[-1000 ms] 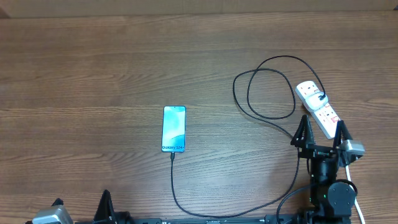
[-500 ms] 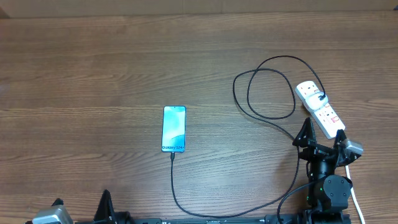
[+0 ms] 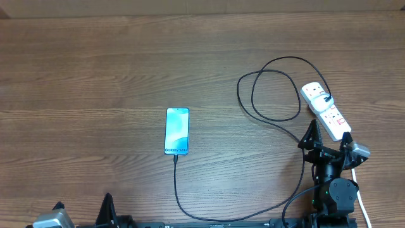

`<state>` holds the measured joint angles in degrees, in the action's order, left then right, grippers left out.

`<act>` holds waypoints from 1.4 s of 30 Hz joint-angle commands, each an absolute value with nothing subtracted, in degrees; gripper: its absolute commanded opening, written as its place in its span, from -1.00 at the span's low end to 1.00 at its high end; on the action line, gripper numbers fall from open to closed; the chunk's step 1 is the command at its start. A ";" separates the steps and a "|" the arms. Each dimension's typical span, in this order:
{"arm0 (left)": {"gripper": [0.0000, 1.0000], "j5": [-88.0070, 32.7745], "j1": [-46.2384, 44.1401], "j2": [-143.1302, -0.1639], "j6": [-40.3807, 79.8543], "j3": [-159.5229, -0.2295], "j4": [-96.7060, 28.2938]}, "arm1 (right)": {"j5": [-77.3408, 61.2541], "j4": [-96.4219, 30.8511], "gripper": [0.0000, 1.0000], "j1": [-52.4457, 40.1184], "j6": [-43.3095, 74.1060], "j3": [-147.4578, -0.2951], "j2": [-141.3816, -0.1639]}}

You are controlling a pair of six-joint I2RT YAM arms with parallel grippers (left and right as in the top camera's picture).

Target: Plug charger to phone and switch on socket

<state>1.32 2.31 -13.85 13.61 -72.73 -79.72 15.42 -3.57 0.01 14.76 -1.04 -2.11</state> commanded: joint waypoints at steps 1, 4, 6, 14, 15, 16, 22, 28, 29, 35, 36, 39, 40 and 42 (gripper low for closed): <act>0.99 1.50 2.61 -12.93 14.37 -72.75 -79.50 | 15.99 -3.31 1.00 0.40 14.98 -0.47 -2.00; 0.99 1.48 2.61 -12.93 14.37 -72.75 -79.50 | 15.97 -3.31 1.00 0.40 14.98 -0.47 -0.16; 0.99 1.50 2.61 -12.93 14.37 -72.75 -79.50 | 15.97 -3.27 1.00 0.62 14.98 -0.47 -0.14; 0.99 1.50 2.61 -12.93 14.37 -72.75 -79.46 | 15.81 -3.29 1.00 6.68 14.98 -0.47 -0.14; 0.99 1.50 2.61 -12.93 14.37 -72.75 -79.46 | 15.81 -3.29 1.00 7.86 14.98 -0.47 -0.14; 0.99 1.48 2.61 -12.93 14.37 -72.75 -79.46 | 15.81 -3.29 1.00 8.99 14.98 -0.47 -0.16; 0.99 1.50 2.61 -12.93 14.37 -72.75 -79.50 | 15.81 -3.29 0.99 11.33 14.98 -0.47 -0.16; 0.99 1.50 2.61 -12.93 14.37 -72.75 -79.55 | 15.81 -3.29 1.00 11.33 14.98 -0.47 -0.16; 0.99 1.50 2.61 -12.93 14.37 -72.75 -79.55 | 15.81 -3.29 1.00 11.33 14.98 -0.47 -0.16; 0.99 1.02 2.61 -12.93 14.26 -72.51 -81.43 | 15.81 -3.29 1.00 11.33 14.98 -0.47 -0.16; 0.99 -0.43 2.61 -12.93 15.07 -72.05 -81.32 | 15.81 -3.29 1.00 11.33 14.98 -0.47 -0.16; 0.99 -4.19 1.50 -12.05 16.95 -68.45 -76.73 | 15.81 -3.29 1.00 11.33 14.98 -0.47 -0.16; 0.99 -4.86 0.80 -11.86 16.95 -66.19 -74.32 | 15.81 -3.29 1.00 11.33 14.98 -0.47 -0.16; 0.99 -5.58 0.40 -11.31 16.95 -60.58 -69.19 | 15.81 -3.29 1.00 11.33 14.98 -0.47 -0.16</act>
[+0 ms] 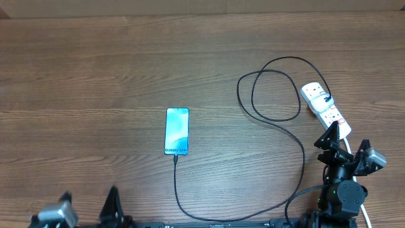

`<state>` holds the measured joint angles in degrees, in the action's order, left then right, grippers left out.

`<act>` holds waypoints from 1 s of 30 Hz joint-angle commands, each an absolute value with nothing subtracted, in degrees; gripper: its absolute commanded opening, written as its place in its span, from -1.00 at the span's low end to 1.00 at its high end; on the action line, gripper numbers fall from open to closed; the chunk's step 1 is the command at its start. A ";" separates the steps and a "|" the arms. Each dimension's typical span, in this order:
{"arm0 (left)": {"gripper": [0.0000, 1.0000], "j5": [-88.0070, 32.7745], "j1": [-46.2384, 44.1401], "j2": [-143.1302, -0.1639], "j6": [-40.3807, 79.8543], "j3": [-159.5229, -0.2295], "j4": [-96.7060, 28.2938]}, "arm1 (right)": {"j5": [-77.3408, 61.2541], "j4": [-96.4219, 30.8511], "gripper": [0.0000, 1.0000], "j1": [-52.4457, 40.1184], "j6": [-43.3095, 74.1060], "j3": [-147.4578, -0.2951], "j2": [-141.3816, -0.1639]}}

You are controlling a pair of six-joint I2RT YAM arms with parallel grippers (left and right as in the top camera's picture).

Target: Plug charger to phone and switch on socket

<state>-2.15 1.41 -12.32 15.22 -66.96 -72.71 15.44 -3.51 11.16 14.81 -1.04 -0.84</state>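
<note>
The phone [177,131] lies face up mid-table with its screen lit blue. A black charger cable [176,183] is plugged into its near end, runs along the front edge and loops up to a black plug [324,98] in the white power strip [321,106] at the right. My right gripper [348,140] stands open over the strip's near end, with nothing between its fingers. My left gripper [88,197] is open at the front left edge, far from the phone. How the strip's switches are set is too small to tell.
The cable makes a wide loop [272,88] on the wooden table [95,76] left of the strip. A white lead [362,202] runs from the strip past my right arm to the front edge.
My right gripper has moved a little to the right and toward the front edge, still open. The left gripper has shifted slightly to the right. Phone, cable and strip lie as before.
</note>
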 commanded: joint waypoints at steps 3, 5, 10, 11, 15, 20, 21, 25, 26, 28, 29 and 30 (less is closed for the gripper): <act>0.99 -6.48 0.38 -9.26 16.95 -49.28 -59.83 | 15.81 -3.29 1.00 11.33 14.98 -0.47 -0.16; 0.99 -8.60 0.38 -4.71 16.91 -36.80 -48.71 | 15.81 -3.29 1.00 11.33 14.98 -0.47 -0.16; 0.99 -15.27 0.78 -1.28 16.75 -18.17 -26.26 | 15.81 -3.29 1.00 11.33 14.98 -0.47 -0.16; 0.99 -16.19 0.75 -1.41 16.73 -15.27 -21.17 | 15.81 -3.29 1.00 11.33 14.98 -0.47 -0.16; 0.99 -16.38 0.62 -0.14 14.17 -6.90 -6.87 | 15.81 -3.29 1.00 11.33 14.98 -0.47 -0.16; 0.99 -15.59 0.60 -0.16 5.74 -1.72 -2.52 | 15.81 -3.29 1.00 11.33 14.98 -0.47 -0.16; 0.99 -14.98 0.60 -0.16 4.60 -0.93 -2.55 | 15.81 -3.29 1.00 11.33 14.98 -0.47 -0.16; 0.99 -13.41 0.45 -0.16 1.10 -0.25 -3.29 | 15.81 -3.29 1.00 11.33 14.98 -0.47 -0.16; 0.99 -13.32 0.32 -0.16 0.25 -0.25 -3.27 | 15.81 -3.29 1.00 11.33 14.98 -0.47 -0.16; 0.99 -13.47 0.23 -0.16 -0.34 -0.25 -3.16 | 15.81 -3.29 1.00 11.33 14.98 -0.47 -0.16; 0.99 -14.17 0.23 -0.16 0.56 -0.25 -3.16 | 15.81 -3.29 1.00 11.33 14.98 -0.47 -0.16; 0.99 -14.72 0.23 -0.16 1.72 -0.25 -3.03 | 15.81 -3.29 1.00 11.33 14.98 -0.47 -0.16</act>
